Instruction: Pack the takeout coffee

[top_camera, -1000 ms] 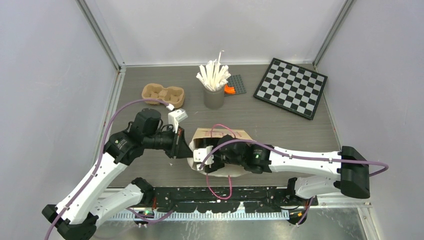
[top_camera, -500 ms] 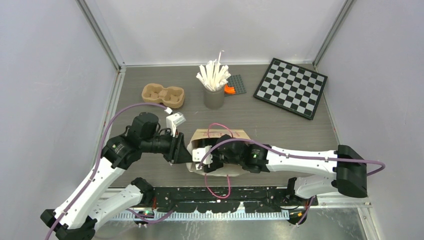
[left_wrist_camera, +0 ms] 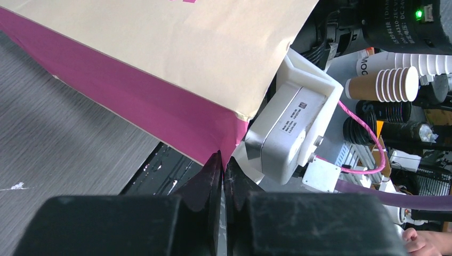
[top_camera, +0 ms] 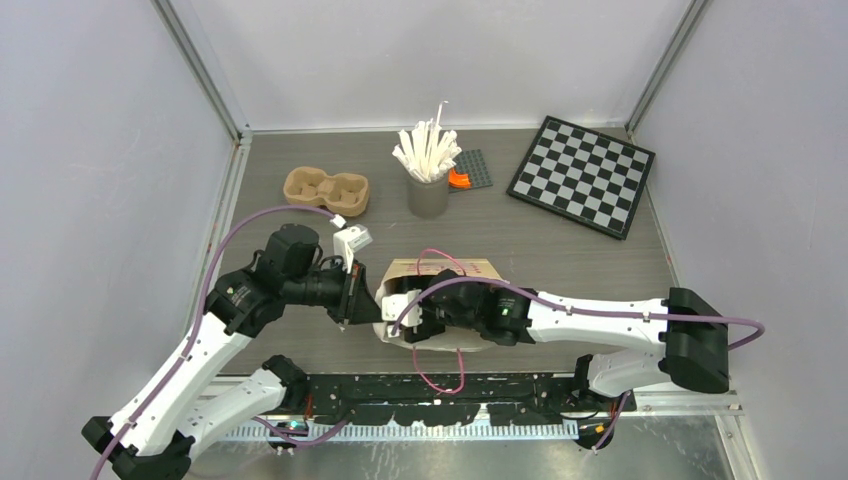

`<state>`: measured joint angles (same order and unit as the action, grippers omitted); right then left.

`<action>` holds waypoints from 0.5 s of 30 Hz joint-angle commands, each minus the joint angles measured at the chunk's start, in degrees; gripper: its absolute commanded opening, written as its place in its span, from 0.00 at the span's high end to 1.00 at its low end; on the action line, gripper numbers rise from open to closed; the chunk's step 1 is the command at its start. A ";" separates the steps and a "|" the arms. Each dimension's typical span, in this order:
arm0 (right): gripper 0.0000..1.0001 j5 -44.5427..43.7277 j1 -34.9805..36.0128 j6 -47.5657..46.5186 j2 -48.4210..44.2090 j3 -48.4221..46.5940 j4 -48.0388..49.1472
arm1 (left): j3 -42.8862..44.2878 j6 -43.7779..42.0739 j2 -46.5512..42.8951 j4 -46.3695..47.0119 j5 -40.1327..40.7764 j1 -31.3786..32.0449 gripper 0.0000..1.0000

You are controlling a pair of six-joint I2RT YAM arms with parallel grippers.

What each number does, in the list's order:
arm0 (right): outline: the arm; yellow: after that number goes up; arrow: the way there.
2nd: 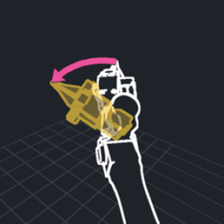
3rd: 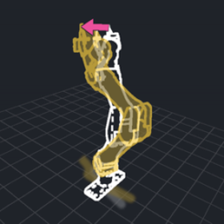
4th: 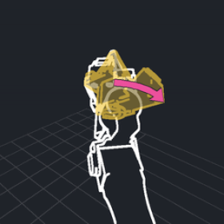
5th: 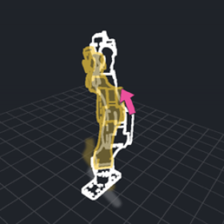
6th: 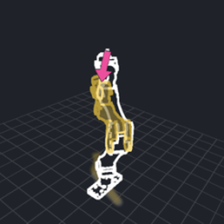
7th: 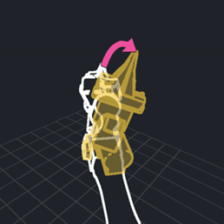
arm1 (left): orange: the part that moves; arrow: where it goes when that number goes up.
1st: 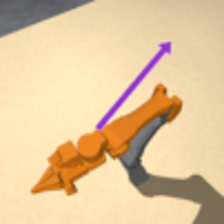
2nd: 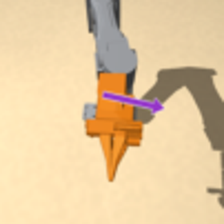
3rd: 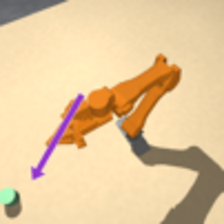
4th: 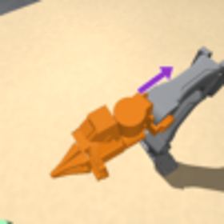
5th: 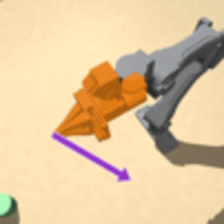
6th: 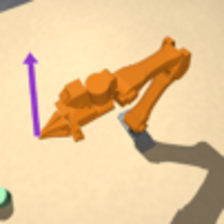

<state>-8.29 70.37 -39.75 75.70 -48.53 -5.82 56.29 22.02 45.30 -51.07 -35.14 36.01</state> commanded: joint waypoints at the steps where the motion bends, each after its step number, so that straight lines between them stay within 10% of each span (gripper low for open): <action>1: 0.37 -0.52 -0.17 1.06 -1.14 -2.79 -3.18 | 0.19 -0.49 -0.56 1.07 -0.57 0.11 0.94; 15: 0.37 -3.84 -0.19 1.75 4.27 -3.22 -1.32 | 0.25 0.03 -0.38 1.67 -1.42 0.17 0.99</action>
<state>-9.72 70.39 -39.70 78.17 -50.50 -7.42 56.27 21.96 45.30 -51.51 -33.91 35.86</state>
